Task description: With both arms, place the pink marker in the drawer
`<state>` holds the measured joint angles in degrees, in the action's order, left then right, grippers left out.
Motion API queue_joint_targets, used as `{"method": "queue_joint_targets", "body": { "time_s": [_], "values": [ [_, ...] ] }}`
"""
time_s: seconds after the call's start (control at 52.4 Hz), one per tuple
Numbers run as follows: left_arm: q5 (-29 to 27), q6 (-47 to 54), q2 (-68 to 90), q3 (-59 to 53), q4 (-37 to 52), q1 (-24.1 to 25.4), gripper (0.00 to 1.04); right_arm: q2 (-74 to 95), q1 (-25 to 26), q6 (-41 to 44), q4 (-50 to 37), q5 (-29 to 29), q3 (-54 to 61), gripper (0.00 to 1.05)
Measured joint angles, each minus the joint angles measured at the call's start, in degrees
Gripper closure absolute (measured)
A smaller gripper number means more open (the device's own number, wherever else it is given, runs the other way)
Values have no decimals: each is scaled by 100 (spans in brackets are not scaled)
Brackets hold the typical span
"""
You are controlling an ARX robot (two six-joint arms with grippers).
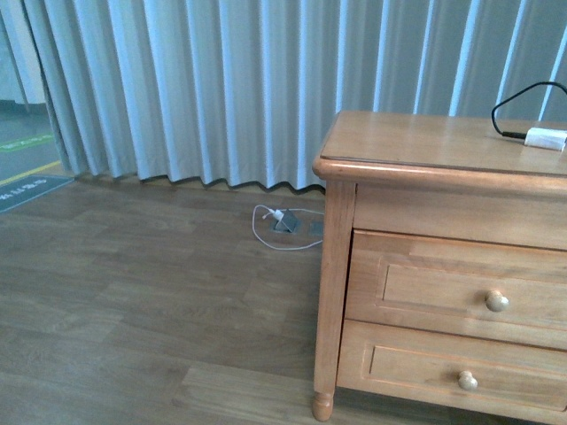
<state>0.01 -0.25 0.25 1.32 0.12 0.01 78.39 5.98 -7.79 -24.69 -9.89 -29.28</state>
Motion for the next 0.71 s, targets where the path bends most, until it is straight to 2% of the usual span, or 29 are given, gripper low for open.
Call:
{"method": "queue_joint_targets", "body": {
  "time_s": [0.286, 0.458, 0.496, 0.534, 0.591, 0.706],
  "values": [
    [0, 0, 0, 0, 0, 0, 6, -3224, 503, 55, 2260, -772, 522, 8],
    [0, 0, 0, 0, 0, 0, 6, -3578, 590, 55, 2382, -782, 520, 8],
    [0, 0, 0, 0, 0, -2, 6, -3563, 555, 146, 2090, -605, 643, 11],
    [0, 0, 0, 0, 0, -2, 6, -3626, 472, 332, 1316, -219, 957, 18],
    [-2, 0, 0, 0, 0, 0, 6, -3781, 372, 507, 398, 63, 1349, 29],
    [0, 0, 0, 0, 0, -2, 6, -4109, 205, 651, -26, 247, 1694, 48]
  ]
}}
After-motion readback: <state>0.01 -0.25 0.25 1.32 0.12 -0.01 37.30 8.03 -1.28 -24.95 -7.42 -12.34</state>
